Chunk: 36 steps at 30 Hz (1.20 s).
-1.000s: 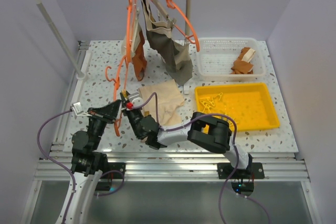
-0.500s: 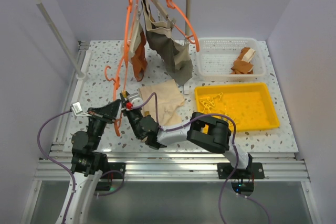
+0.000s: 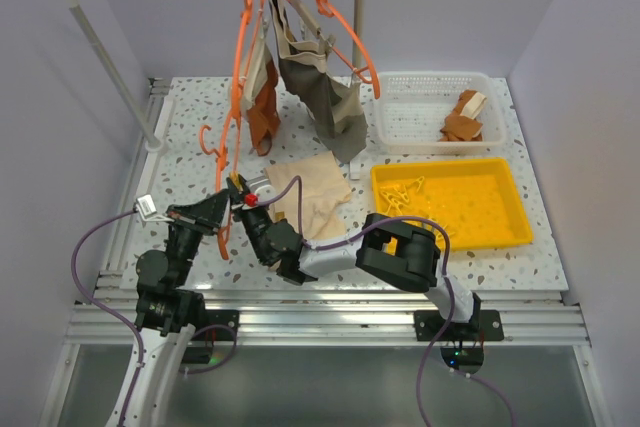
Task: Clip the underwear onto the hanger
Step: Clamp the hanger.
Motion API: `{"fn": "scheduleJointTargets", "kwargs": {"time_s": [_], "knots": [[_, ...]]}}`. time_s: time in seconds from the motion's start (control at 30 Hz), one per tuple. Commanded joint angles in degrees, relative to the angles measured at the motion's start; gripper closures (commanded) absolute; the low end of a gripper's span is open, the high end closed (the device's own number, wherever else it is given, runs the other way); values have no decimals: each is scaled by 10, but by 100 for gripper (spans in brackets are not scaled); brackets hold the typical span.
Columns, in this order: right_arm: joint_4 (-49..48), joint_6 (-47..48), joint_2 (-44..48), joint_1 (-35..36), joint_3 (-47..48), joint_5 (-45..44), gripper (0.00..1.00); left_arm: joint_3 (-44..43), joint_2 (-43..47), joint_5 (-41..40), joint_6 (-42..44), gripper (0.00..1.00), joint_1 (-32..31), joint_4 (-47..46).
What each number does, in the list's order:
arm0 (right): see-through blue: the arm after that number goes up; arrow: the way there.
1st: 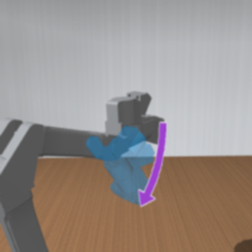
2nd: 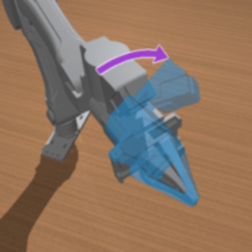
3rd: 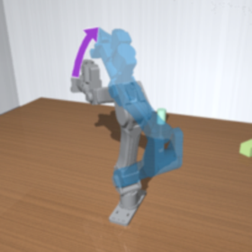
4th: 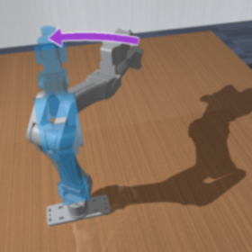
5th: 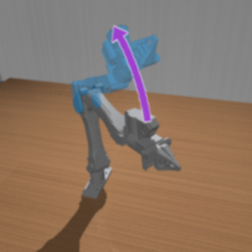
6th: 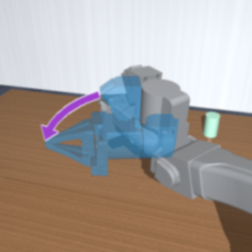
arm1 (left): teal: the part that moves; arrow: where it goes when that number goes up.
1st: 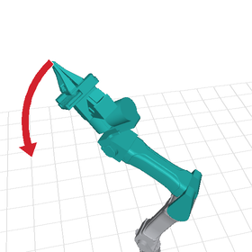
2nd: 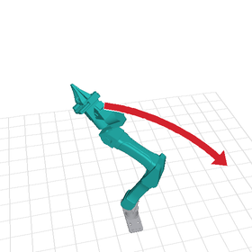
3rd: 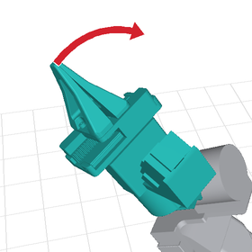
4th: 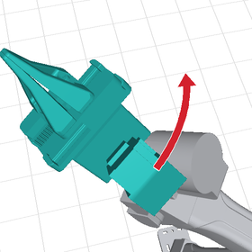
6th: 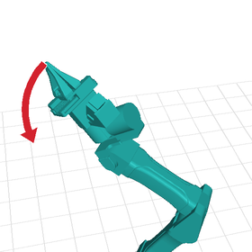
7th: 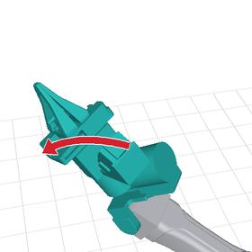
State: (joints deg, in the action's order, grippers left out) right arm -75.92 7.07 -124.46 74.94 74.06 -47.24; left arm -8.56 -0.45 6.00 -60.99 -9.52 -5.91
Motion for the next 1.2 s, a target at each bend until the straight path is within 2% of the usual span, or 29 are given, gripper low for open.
{"fn": "scheduleJointTargets", "kwargs": {"time_s": [0.0,1.17], "knots": [[-165,-23,12,2,13,4,100,-4,84,27,-17,100,-2,-27],[-155,-17,-10,4,-31,-3,100,0,84,22,-17,100,-2,-35]]}}
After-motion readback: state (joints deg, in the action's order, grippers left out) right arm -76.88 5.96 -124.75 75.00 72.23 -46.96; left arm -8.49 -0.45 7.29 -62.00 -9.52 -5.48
